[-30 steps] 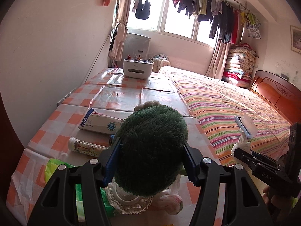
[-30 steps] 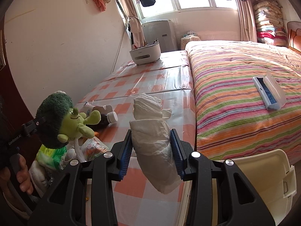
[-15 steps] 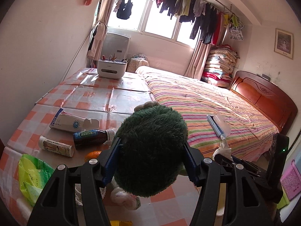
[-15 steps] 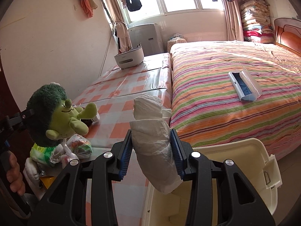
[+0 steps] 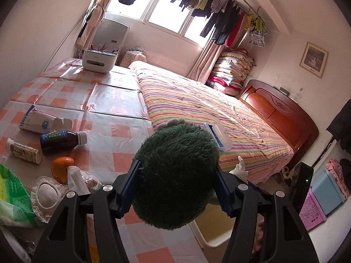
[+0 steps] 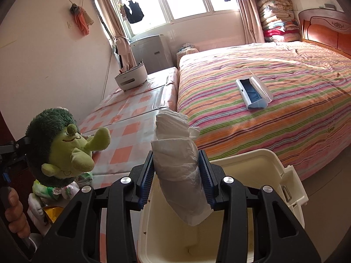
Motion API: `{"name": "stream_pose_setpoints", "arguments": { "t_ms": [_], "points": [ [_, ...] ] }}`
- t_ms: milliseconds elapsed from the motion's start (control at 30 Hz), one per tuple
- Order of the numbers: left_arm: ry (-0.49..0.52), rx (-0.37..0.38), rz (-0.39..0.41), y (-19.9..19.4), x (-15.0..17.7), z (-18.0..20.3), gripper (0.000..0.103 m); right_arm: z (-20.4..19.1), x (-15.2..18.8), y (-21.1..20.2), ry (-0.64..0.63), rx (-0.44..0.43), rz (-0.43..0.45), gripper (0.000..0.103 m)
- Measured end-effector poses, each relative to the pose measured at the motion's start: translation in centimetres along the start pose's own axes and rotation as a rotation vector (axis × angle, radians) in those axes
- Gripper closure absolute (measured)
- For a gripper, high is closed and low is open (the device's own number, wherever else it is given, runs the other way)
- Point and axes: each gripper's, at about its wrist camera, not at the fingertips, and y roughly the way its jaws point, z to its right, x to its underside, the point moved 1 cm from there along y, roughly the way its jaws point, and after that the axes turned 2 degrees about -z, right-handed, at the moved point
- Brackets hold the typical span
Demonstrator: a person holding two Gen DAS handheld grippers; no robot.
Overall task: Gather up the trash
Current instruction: 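Carry the plush toy over the cream bin with the left tool and release it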
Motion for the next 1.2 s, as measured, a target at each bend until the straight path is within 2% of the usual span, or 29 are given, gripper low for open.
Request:
{"name": "stream_pose_setpoints", "arguments": {
  "t_ms": [400,700,1067,1200],
  "points": [
    [0.114,0.003,-0.025,1.5,1.7,4.1,0.043,3.5,0.8,-1.6,0.098,0.026,0.033,0.057],
    [0.184,0.029,-0.090,3.9,3.6,7.1,0.042,5.9,0.8,-3.3,0.191,0.038,0.094,0.044],
    [0.306,0.035,-0.144,6.3,6.3,11.1,0.038,8.2,0.8,-4.8,0.267,0.050,0.148,0.043],
    [0.326,0.036,-0.152,6.7,6.9,11.9,0.036,8.7,1.0,-5.1,0.282,0.054,0.159,0.038]
  ]
}}
